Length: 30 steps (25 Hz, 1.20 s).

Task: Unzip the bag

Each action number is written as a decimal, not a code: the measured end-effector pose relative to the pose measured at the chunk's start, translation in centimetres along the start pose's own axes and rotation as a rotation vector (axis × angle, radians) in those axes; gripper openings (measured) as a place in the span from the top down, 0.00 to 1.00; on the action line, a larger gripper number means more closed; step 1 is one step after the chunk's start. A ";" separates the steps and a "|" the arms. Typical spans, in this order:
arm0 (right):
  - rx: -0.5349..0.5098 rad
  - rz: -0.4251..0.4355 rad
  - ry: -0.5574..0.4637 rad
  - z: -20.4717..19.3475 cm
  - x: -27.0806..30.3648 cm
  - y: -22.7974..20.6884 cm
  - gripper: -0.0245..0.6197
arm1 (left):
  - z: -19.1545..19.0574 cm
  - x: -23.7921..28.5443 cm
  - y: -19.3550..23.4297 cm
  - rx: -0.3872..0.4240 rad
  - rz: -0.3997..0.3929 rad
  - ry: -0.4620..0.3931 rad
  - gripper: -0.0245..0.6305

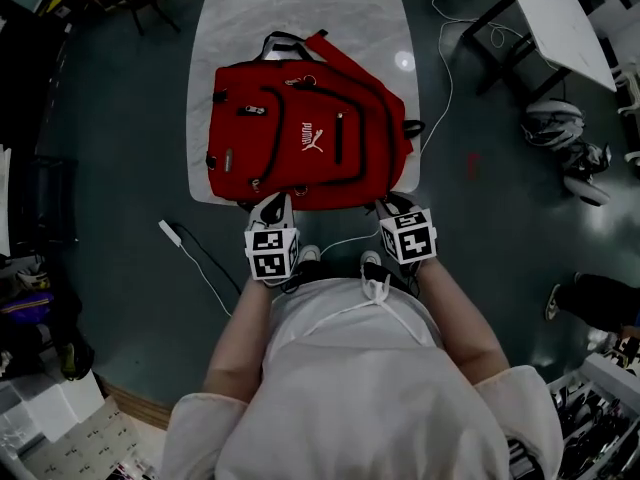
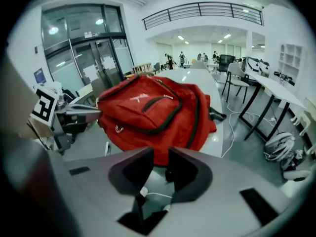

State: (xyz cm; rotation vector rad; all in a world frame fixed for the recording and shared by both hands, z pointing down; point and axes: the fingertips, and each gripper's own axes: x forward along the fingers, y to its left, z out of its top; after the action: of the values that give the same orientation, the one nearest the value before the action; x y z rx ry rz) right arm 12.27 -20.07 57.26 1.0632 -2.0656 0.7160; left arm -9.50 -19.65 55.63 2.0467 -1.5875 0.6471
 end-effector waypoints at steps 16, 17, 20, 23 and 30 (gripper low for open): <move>-0.038 0.025 -0.610 19.8 -14.0 5.4 0.91 | 23.4 -10.9 -7.8 0.074 -0.219 -0.536 0.93; -0.054 0.020 -0.637 20.5 -14.7 5.6 0.91 | 24.6 -11.9 -8.2 0.087 -0.228 -0.568 0.93; -0.068 0.019 -0.707 22.1 -16.8 6.2 0.91 | 27.1 -14.1 -9.2 0.128 -0.248 -0.633 0.93; -0.071 0.009 -0.757 22.9 -18.2 6.6 0.92 | 27.8 -15.2 -9.4 0.131 -0.258 -0.659 0.93; -0.091 -0.020 -0.763 22.9 -18.6 7.0 0.92 | 27.6 -15.3 -9.2 0.121 -0.260 -0.662 0.93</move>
State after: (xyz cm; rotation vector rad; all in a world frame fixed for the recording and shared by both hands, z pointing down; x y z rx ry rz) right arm 6.74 -24.52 27.79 1.4498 -2.6732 0.1979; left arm -1.73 -23.22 23.87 2.6757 -1.5788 -0.0506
